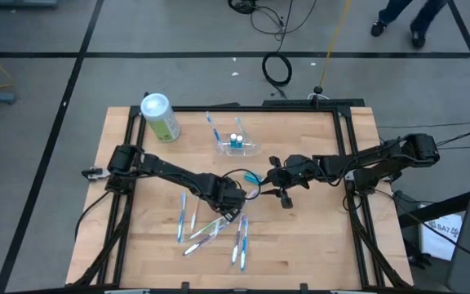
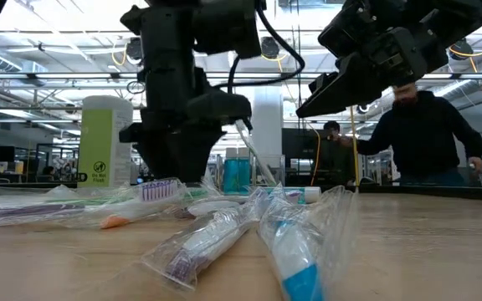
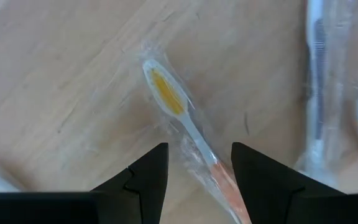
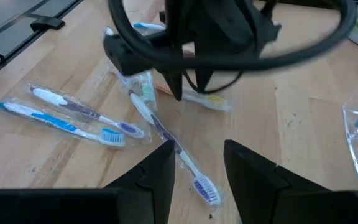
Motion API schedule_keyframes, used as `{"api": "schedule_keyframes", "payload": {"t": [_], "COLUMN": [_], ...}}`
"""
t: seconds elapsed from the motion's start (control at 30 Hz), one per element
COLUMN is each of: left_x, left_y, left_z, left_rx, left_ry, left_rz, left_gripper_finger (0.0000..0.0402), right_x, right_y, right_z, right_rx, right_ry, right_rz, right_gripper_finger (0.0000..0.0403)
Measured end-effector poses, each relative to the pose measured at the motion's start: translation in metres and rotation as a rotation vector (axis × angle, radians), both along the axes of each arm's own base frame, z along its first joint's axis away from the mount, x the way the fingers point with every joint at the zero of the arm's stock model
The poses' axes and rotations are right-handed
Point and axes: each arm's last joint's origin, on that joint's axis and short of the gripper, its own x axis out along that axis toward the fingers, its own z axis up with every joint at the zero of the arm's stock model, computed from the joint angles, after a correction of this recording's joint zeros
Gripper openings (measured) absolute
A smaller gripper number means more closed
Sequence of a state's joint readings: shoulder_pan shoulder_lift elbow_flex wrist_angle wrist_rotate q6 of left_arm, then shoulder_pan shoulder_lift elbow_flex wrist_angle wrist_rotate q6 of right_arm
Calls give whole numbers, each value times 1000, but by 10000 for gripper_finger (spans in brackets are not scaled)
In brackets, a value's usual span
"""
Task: Pick & Place toothbrushing station
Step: Put the right orange toothbrush into the transparent organizer
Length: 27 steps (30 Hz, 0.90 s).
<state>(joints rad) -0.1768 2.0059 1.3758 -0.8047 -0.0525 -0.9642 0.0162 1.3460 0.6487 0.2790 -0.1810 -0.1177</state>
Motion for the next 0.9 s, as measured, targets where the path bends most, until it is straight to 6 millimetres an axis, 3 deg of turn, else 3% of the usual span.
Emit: {"api": "schedule_keyframes", "payload": {"t": [0.27, 0.57, 0.9], "left_x": [1, 2, -4], "left_y": [1, 0, 5], "left_z": [-4, -8, 17], "left_rx": [29, 37, 142], "left_ry": [6, 11, -47], "left_rz": [9, -45, -49], "left_gripper_finger": [165, 14, 7], "right_x": [0, 0, 0], "right_y": [0, 0, 0], "right_z": [0, 1, 1], "right_rx": [0, 0, -1], "right_ry": [0, -9, -7], "right_rz": [-2, -3, -3], "right_gripper_finger": [130, 130, 130]}}
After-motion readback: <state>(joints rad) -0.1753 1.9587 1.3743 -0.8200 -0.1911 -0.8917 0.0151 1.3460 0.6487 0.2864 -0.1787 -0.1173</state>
